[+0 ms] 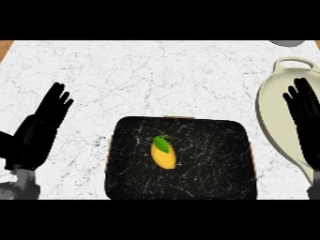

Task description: Pick the lemon from the tray and place it in the pot

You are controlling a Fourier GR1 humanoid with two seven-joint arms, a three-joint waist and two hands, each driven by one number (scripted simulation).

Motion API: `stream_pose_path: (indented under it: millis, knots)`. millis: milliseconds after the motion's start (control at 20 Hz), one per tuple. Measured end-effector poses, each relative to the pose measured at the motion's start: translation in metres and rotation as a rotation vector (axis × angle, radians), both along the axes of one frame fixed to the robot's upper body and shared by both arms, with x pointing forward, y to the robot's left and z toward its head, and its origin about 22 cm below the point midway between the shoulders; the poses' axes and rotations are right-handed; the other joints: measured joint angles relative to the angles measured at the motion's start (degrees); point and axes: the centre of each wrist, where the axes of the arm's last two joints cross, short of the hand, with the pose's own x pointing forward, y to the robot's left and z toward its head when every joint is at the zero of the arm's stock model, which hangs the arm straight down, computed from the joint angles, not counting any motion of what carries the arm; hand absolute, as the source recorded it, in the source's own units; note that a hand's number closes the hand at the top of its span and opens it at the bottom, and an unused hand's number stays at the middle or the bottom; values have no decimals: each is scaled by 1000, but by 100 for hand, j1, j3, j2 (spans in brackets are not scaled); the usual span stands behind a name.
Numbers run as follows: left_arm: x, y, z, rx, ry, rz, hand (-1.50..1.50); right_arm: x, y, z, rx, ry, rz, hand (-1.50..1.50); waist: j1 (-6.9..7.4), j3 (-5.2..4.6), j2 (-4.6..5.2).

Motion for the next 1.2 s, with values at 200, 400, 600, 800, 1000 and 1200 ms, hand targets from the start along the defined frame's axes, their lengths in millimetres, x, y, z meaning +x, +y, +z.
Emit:
stream_pose_path:
  millis: [200,400,600,800,1000,1200]
  knots:
    - [9,-9,12,15,-73,-23,0,24,45,21,35,-73,349,150,356,30,-107]
    - [18,-18,29,30,-170,-57,0,38,82,66,-109,-271,695,-150,809,18,-150]
    - [27,-27,41,35,-242,-66,0,55,98,86,-246,-407,963,-150,857,37,-50]
    - [34,-32,45,38,-274,-49,0,69,107,97,-290,-545,1203,-150,753,51,-9]
    - [40,-31,43,43,-282,-21,0,87,107,110,-390,-633,1341,-150,606,48,-25]
    - [46,-28,44,47,-284,-1,0,98,115,121,-592,-655,1382,-150,499,39,-64]
